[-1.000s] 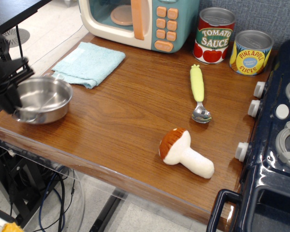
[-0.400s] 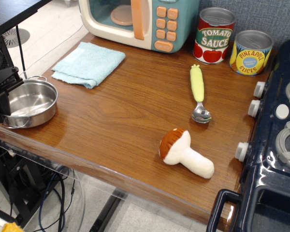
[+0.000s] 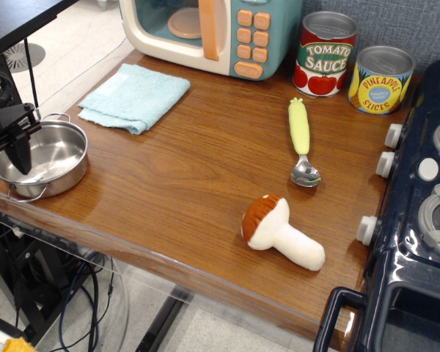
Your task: PICK UP THE VESSEL AND PUT ANOTHER SIDE OF THE TABLE
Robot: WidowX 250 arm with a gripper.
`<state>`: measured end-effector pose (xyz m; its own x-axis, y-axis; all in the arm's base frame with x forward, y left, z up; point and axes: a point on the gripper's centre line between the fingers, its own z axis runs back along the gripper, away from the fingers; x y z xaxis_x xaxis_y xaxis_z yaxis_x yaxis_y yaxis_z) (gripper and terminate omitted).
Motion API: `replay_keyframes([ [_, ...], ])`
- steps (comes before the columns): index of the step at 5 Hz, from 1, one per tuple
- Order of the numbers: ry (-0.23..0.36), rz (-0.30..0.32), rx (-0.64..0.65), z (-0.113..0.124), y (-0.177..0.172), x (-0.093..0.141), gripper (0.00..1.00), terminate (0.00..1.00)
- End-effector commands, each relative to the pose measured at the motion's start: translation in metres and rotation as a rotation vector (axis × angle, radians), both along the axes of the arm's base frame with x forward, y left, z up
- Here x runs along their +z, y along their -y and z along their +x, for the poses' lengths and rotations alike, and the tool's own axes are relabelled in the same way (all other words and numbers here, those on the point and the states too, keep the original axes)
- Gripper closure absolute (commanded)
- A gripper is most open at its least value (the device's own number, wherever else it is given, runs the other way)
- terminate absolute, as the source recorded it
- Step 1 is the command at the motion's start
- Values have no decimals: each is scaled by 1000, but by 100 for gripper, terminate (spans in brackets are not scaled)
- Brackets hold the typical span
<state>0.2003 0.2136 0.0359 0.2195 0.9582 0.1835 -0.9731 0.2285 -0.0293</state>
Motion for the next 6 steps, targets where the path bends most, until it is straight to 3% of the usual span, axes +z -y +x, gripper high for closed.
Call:
replay_keyframes([
  [1,71,69,-57,11,10,51,0,0],
  [2,114,87,-89,20,16,84,0,0],
  [5,114,87,-89,20,16,84,0,0],
  [6,114,87,-89,20,16,84,0,100],
])
